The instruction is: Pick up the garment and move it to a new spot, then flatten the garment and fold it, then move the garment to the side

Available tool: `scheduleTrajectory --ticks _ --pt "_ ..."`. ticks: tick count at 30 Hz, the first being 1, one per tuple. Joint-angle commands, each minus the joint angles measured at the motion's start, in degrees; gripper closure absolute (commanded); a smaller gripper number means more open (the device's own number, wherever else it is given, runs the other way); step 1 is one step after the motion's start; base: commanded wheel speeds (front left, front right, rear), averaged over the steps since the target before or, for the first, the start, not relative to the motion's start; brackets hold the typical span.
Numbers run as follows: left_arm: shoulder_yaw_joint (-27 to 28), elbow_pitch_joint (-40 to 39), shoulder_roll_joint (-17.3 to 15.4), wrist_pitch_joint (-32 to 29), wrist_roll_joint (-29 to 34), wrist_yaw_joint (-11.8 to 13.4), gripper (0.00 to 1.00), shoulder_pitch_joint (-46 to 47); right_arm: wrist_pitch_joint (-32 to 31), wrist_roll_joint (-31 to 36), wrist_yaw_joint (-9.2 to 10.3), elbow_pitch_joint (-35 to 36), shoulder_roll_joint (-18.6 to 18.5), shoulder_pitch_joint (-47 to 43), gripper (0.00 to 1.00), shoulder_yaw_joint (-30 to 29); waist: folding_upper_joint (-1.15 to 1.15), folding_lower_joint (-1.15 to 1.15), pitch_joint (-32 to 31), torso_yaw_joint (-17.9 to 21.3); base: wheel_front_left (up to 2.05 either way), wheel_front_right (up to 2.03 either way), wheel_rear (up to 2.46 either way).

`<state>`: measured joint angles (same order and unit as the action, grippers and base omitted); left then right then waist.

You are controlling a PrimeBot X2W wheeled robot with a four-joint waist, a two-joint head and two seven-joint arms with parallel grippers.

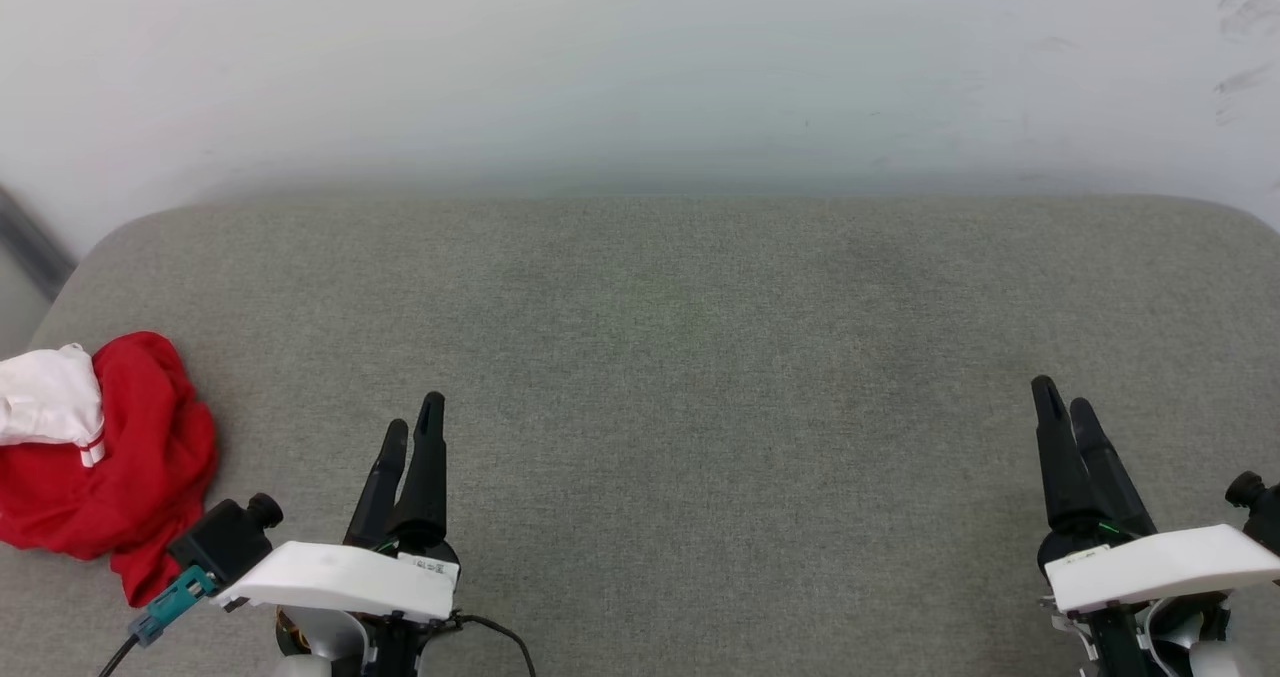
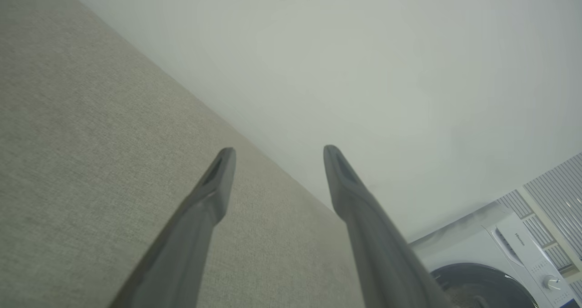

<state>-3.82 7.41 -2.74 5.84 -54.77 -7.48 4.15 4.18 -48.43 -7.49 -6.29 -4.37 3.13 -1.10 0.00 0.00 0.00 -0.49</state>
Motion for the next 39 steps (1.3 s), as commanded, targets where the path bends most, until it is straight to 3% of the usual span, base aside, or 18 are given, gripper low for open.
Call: scheduleTrajectory --ticks 1,20,39 --pt "-0.28 -0.75 -0.13 0.50 1.62 -0.03 0.00 1.40 0.10 1.62 0.00 1.04 -0.17 -0.02 0.00 0.10 0.00 0.00 0.00 -0.01 0.00 0.00 0.00" --pt "-1.10 1.80 -1.10 3.51 25.68 0.99 0.00 1.64 -2.20 22.13 0.00 3.41 0.28 -1.00 0.00 -2.07 0.00 0.00 -0.14 -0.21 0.00 0.00 0.00" --pt "-1.60 3.83 -1.71 6.07 38.56 3.74 0.00 1.84 -3.04 35.90 0.00 5.01 1.38 -2.01 0.00 -3.97 0.00 0.00 -0.38 -0.39 0.00 0.00 0.00"
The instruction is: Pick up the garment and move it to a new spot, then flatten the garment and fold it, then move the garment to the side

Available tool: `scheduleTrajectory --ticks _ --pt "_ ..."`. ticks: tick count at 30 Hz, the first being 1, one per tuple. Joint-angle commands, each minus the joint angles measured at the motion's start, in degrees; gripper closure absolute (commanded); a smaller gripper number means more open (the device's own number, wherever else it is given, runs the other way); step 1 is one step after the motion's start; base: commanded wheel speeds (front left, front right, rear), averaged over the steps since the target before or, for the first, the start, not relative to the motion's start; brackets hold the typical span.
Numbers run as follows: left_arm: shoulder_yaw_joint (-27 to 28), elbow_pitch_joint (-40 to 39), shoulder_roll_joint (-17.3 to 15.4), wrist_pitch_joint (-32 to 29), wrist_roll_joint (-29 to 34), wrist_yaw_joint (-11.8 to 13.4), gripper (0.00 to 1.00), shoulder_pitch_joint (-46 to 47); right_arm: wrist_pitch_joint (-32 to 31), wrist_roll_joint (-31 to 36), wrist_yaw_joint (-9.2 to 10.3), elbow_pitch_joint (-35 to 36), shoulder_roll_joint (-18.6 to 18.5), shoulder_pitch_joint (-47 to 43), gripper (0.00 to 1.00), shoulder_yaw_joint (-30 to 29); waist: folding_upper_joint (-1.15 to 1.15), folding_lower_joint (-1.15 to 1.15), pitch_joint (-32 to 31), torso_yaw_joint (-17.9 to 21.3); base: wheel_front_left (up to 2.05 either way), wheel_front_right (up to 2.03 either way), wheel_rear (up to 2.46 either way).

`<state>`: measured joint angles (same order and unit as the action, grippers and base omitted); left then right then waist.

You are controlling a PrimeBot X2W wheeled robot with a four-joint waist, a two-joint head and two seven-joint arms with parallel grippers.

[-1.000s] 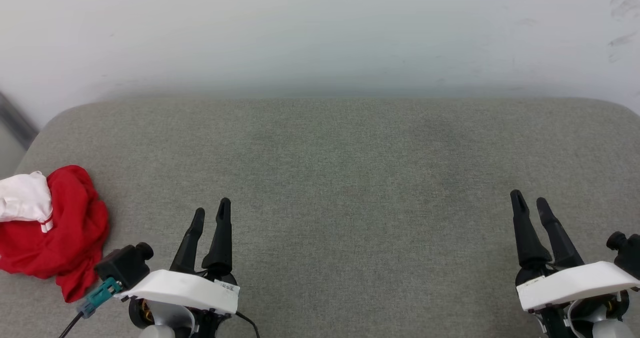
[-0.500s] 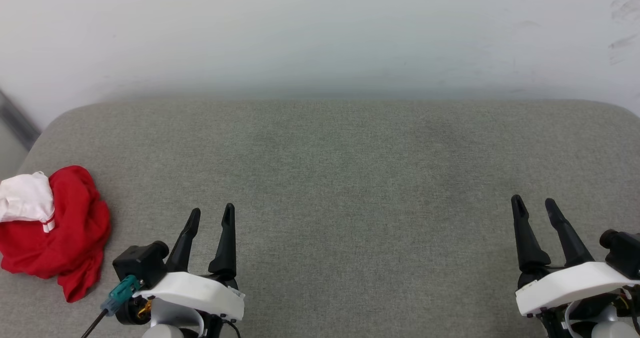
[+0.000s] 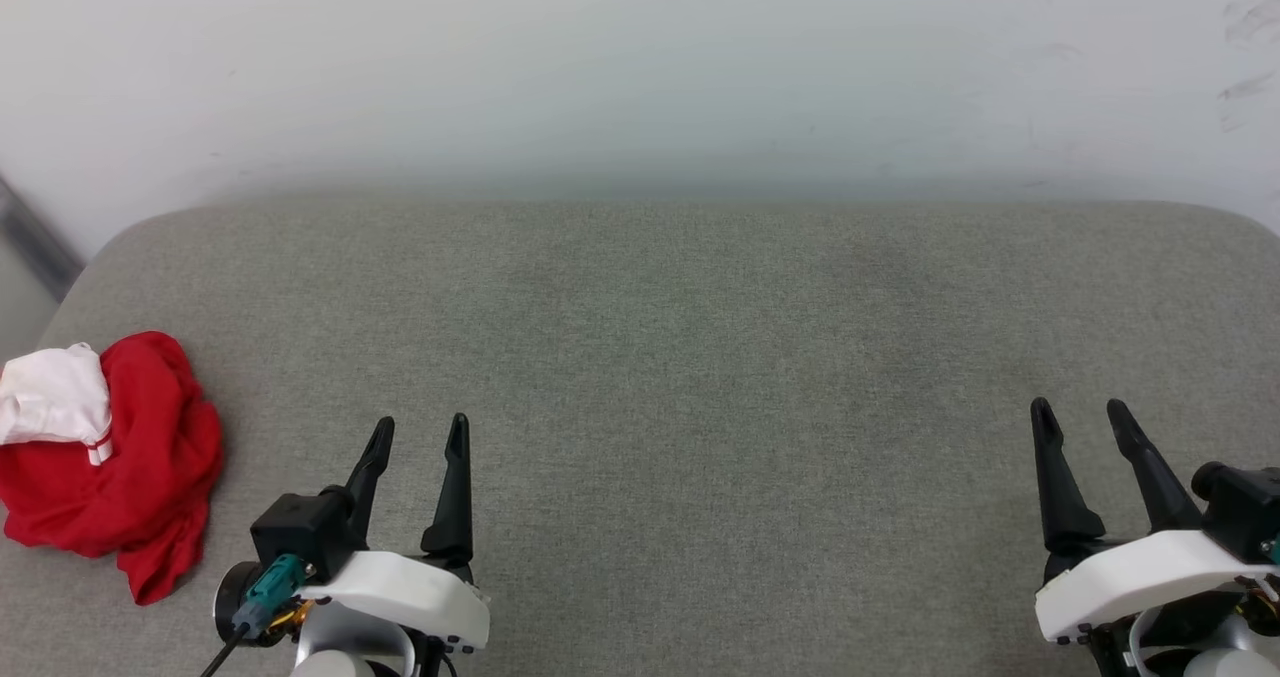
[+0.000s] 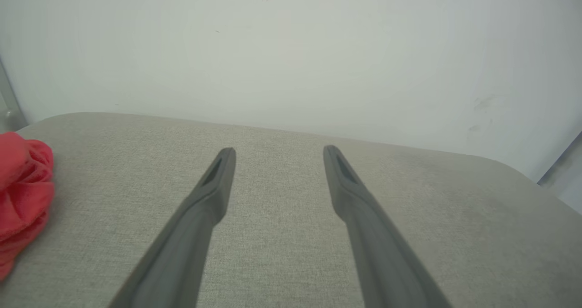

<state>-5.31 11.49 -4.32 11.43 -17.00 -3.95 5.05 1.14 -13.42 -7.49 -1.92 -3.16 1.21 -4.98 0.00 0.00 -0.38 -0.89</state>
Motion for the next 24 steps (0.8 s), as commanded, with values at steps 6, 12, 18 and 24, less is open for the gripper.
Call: scheduleTrajectory --ticks 6,12,18,24 --pt "-0.23 0.81 -0.02 1.14 3.25 0.53 0.00 0.97 0.09 4.04 0.00 1.26 0.29 -0.59 0.00 -0.76 0.00 0.00 -0.12 0.03 0.00 0.00 0.00" --pt "-0.52 1.81 0.08 1.84 5.58 0.77 0.00 1.13 0.09 5.36 0.01 1.66 0.32 -0.84 0.00 -0.89 0.00 0.00 -0.18 0.10 0.00 0.00 0.00" --pt "-0.73 2.52 0.20 2.51 7.77 0.84 0.00 1.39 0.26 7.26 0.01 1.87 0.33 -1.04 0.00 -1.00 0.00 0.00 -0.14 0.14 0.00 0.00 0.00" --pt "-0.81 2.84 0.30 3.15 9.81 0.99 0.00 1.43 0.55 8.47 0.01 1.91 0.33 -1.19 0.00 -1.19 0.00 0.00 -0.17 0.18 0.00 0.00 0.00"
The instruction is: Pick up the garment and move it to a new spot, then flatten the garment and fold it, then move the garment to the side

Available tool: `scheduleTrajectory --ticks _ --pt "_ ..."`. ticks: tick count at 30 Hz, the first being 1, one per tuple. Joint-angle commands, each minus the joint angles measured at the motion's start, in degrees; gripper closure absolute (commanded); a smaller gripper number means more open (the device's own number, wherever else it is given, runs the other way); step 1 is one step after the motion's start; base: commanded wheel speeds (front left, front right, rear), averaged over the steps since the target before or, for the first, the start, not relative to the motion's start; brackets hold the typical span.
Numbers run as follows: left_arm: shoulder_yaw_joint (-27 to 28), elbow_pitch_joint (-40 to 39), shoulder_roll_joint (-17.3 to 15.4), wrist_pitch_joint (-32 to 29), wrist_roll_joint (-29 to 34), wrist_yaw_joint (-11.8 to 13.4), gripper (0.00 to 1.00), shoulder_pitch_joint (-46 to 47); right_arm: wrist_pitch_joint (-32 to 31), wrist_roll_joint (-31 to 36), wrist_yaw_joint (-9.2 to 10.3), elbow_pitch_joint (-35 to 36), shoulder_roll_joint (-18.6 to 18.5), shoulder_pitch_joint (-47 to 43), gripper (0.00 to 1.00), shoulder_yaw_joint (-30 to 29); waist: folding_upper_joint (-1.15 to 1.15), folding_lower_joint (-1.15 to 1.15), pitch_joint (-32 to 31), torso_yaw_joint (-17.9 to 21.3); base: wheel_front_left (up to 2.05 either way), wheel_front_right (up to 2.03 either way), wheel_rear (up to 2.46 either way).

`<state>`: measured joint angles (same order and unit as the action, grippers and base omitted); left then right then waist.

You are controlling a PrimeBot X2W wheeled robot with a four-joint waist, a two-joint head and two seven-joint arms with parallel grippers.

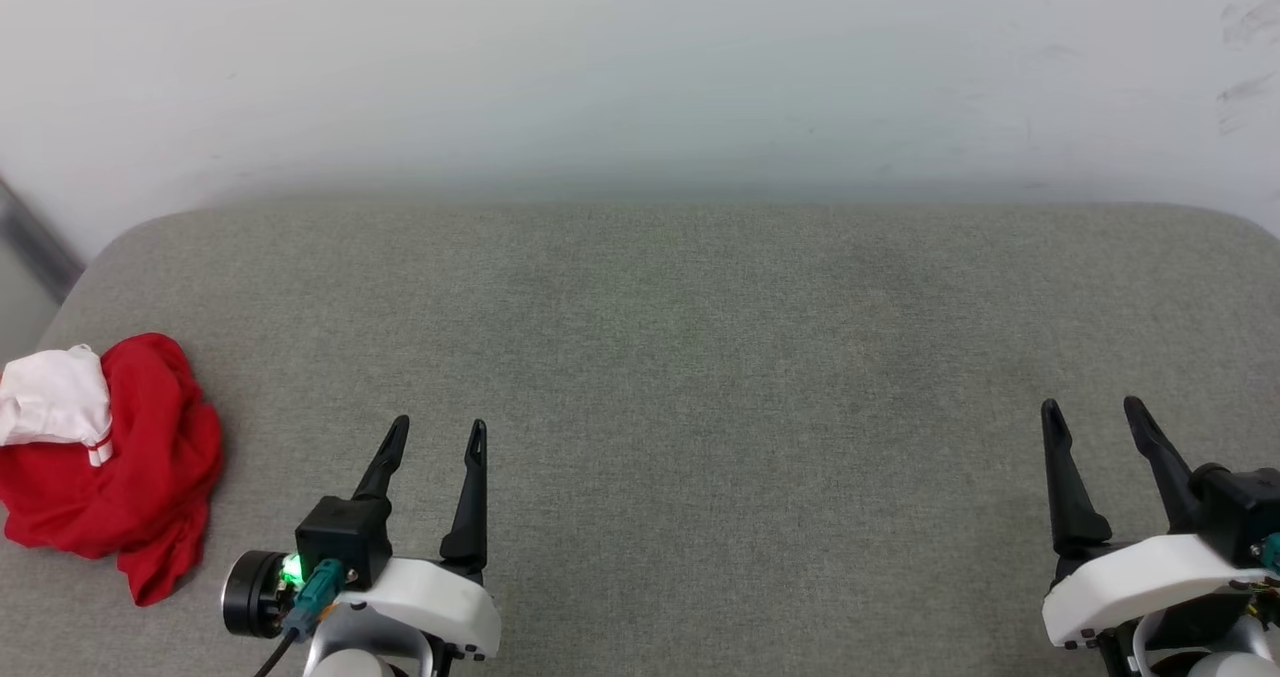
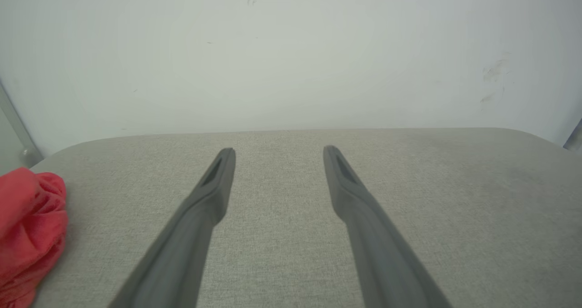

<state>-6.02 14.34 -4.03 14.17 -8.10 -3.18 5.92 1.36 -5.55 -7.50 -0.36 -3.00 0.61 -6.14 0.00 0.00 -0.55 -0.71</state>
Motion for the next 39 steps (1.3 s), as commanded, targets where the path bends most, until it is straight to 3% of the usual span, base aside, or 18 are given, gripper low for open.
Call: scheduleTrajectory --ticks 1,8,27,39 --pt "-0.13 0.03 0.03 0.47 1.27 0.24 0.00 0.56 0.36 0.84 0.02 0.30 0.18 -0.59 0.00 -0.06 0.00 0.00 -0.04 0.03 0.00 0.00 0.00" --pt "-0.27 0.32 0.14 1.18 3.28 0.37 0.00 0.57 1.05 2.19 0.02 -0.31 0.19 -0.35 0.00 -0.39 0.00 0.00 -0.09 0.08 0.00 0.00 0.00" --pt "0.10 1.17 0.57 1.06 1.78 0.36 0.00 0.99 1.69 1.47 0.02 -2.14 0.20 0.83 0.00 -0.40 0.00 0.00 -0.13 -0.45 0.00 0.00 0.00" --pt "2.19 1.36 0.31 1.06 1.15 1.36 0.00 1.47 0.81 1.26 0.02 1.24 0.17 -0.09 0.00 2.92 0.00 0.00 0.38 -9.09 0.00 0.00 0.00"
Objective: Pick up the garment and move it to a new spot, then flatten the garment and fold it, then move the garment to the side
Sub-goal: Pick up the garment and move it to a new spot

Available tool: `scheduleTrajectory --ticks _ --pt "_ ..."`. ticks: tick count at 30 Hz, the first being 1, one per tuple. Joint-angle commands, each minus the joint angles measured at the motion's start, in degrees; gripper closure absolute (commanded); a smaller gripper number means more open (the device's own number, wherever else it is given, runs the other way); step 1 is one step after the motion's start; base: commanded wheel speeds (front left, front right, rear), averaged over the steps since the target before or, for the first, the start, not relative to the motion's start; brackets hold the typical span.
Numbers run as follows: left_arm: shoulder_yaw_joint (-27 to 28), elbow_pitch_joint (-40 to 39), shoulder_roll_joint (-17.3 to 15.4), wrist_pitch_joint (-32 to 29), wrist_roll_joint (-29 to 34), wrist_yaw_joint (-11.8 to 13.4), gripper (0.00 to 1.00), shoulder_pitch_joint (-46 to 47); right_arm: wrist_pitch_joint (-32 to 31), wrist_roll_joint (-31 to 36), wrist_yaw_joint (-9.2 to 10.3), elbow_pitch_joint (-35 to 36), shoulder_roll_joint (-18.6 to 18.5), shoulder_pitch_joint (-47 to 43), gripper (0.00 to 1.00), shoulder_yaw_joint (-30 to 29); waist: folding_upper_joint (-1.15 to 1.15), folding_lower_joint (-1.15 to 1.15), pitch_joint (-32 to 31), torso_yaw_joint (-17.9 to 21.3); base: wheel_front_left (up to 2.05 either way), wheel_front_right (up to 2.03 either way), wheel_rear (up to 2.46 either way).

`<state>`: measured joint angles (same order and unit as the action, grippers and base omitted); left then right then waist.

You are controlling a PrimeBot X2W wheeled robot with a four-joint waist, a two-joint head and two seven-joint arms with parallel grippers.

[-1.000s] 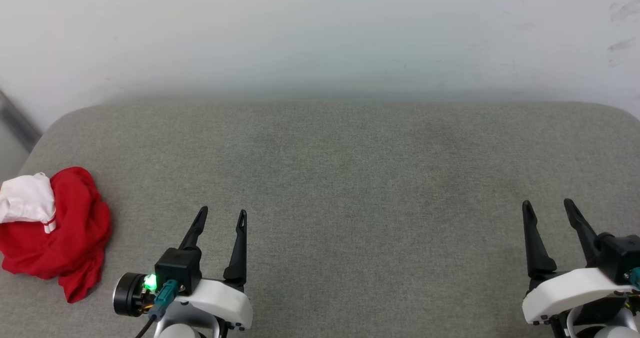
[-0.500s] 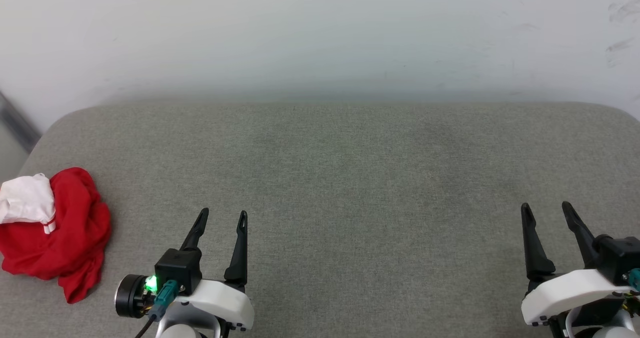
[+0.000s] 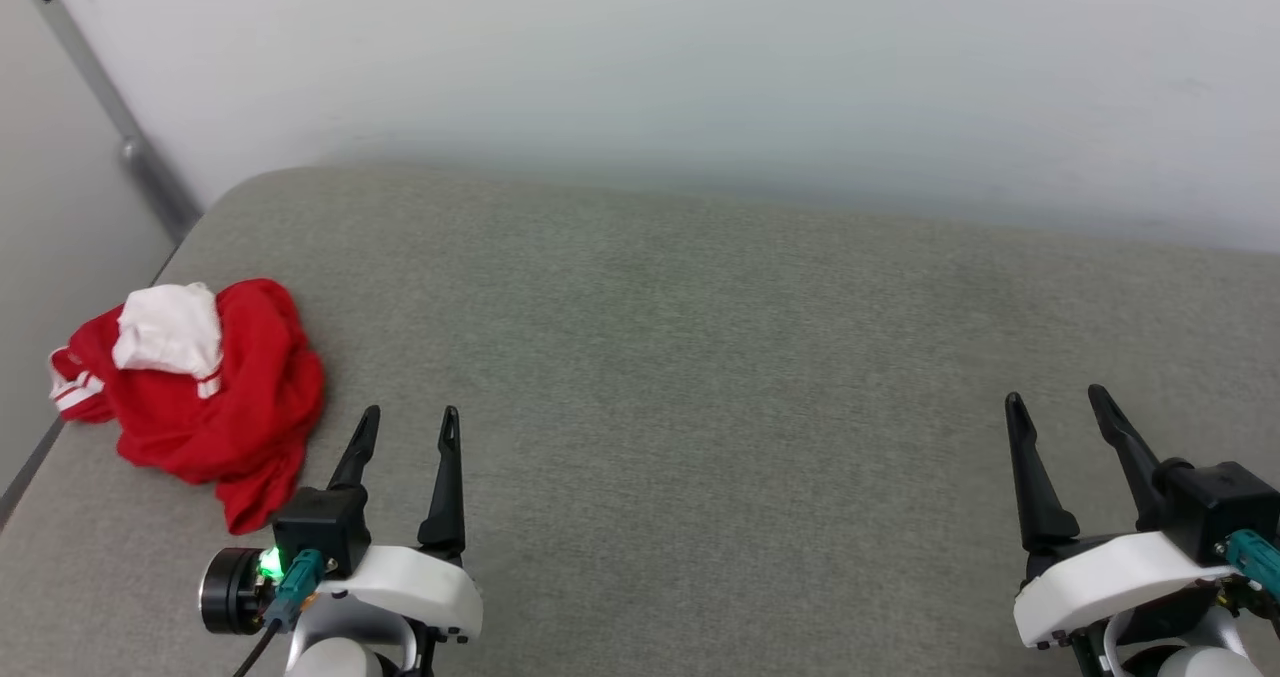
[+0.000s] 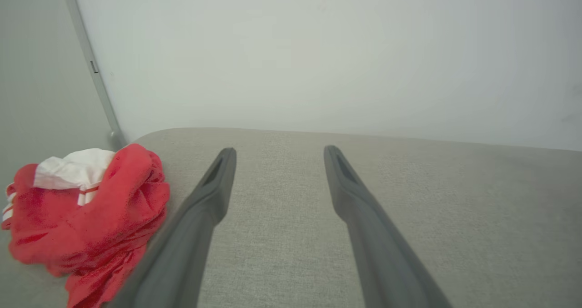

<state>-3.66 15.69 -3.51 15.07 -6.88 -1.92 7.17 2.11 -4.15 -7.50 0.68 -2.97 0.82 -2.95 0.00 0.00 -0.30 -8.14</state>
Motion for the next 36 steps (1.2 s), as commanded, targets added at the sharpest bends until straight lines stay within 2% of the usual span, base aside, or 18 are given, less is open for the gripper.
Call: scheduleTrajectory --ticks 1,12,19,26,36 --pt "0.27 -0.03 -0.31 0.16 -0.18 0.30 0.00 0.07 -0.05 -0.21 0.02 0.43 0.14 -0.32 0.00 0.24 0.00 0.00 0.18 -2.61 0.00 0.00 0.00" --pt "2.45 -0.75 -0.98 0.16 0.12 0.26 0.00 -0.37 -0.59 0.03 0.02 2.74 0.14 -0.65 0.00 3.00 0.00 0.00 0.54 -14.26 0.00 0.00 0.00" --pt "3.38 -1.33 -0.94 0.16 -0.10 0.20 0.00 -0.98 -0.68 -0.16 0.03 3.12 0.13 -0.33 0.00 4.13 0.00 0.00 0.47 -19.34 0.00 0.00 0.00" --pt "4.14 -1.40 -0.97 0.16 -0.08 -0.03 0.00 -1.25 -0.82 -0.32 0.03 3.49 0.13 -0.04 0.00 4.49 0.00 0.00 0.56 -21.52 0.00 0.00 0.00" --pt "5.60 -0.69 -0.61 0.16 -1.05 0.82 0.00 0.68 -1.27 -0.51 0.03 3.97 0.13 0.33 0.00 4.72 0.00 0.00 1.25 -21.24 0.00 0.00 0.00"
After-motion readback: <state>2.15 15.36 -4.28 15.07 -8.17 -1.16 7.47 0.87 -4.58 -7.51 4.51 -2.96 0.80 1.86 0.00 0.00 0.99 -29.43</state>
